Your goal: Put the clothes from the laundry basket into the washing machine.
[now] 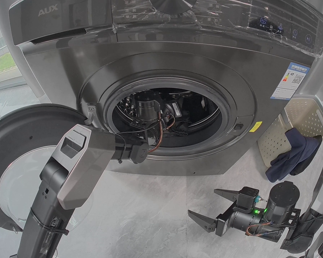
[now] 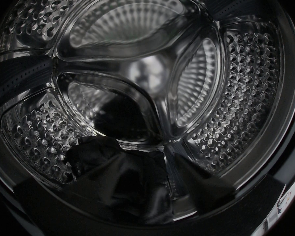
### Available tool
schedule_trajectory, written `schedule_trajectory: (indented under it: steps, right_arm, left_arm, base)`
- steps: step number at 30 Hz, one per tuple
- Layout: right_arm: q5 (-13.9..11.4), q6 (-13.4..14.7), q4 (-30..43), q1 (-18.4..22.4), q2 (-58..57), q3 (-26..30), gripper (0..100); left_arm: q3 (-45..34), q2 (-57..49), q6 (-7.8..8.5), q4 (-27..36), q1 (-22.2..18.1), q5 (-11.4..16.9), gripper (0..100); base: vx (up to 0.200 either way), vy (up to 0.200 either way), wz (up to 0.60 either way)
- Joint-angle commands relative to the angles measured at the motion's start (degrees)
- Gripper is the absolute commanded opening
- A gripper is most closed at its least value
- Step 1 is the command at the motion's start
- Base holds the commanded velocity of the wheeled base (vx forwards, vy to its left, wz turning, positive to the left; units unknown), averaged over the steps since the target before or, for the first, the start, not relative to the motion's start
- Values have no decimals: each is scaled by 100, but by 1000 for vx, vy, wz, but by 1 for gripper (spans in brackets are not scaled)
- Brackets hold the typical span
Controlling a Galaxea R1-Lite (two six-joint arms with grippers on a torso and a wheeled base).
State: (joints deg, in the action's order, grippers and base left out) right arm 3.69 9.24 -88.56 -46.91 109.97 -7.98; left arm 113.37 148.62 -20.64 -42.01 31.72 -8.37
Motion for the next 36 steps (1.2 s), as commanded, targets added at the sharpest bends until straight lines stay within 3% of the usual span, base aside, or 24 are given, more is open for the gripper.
schedule_trajectory:
  steps: [1,6,9,12,17,22,33,36]
  right_arm:
    - [0,-1,-3,-2,-2,-1,100]
    - [0,-1,-3,15,-2,-1,100]
    - [0,-1,-3,6,-2,7,100]
    - [0,-1,-3,24,-20,7,100]
    - [0,-1,-3,15,-2,7,100]
    - [0,-1,-3,6,7,-10,100]
    - [0,-1,6,6,7,-1,100]
    - [0,-1,-3,6,7,7,100]
  left_arm:
    - [-1054,-817,25,79,238,55,100]
    - [-2443,-1221,113,-150,484,284,100]
    - [-3067,-1300,218,-677,537,512,100]
    - [-3410,-1379,359,-897,616,583,100]
    - [-3902,-1616,376,-1099,739,600,100]
    - [-4157,-1625,420,-1257,739,627,100]
    - [-4060,-1414,455,-1512,704,644,100]
    - [-3972,-1318,570,-1521,660,627,100]
  base:
    - [0,0,0]
    - [0,0,0]
    - [0,0,0]
    - [0,0,0]
    - [0,0,0]
    - [0,0,0]
    - [164,0,0]
    - [0,0,0]
